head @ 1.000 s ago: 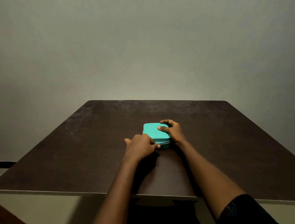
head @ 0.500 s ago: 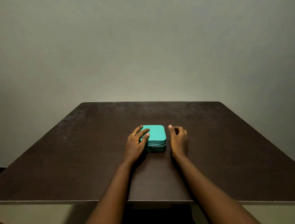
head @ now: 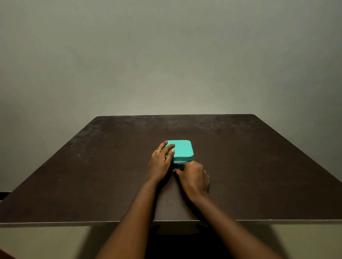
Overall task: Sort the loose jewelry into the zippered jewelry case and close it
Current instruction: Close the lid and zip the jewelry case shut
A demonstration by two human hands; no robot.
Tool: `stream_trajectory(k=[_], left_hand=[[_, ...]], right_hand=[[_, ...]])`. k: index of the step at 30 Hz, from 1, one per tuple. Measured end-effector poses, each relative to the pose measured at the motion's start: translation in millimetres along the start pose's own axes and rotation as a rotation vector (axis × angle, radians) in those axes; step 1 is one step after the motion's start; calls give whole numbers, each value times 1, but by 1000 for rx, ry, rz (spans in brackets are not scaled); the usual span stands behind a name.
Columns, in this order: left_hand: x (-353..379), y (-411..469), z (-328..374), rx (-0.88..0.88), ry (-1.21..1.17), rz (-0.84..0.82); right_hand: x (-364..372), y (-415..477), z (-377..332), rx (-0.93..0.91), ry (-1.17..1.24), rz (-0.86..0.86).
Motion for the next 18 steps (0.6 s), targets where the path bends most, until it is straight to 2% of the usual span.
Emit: stream_trajectory(k=[6,13,18], left_hand=[[-1,-3,2,1,0,-20],[-3,-4,7,17,-4,-20],[-3,-3,5,18,-4,-16]], right_hand=[[0,0,-10,-38,-79,21],[1,1,-8,-32,40,16],[2,4,-6,-41,1,10]])
Point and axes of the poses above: each hand's wrist, its own y-axis towards the middle knuckle, its own x-axis out of the palm, z = x × y, the point moved 7 cm from there along y, towards the middle knuckle, and after that the axes turned 6 degrees about x, right-handed, at the moved point
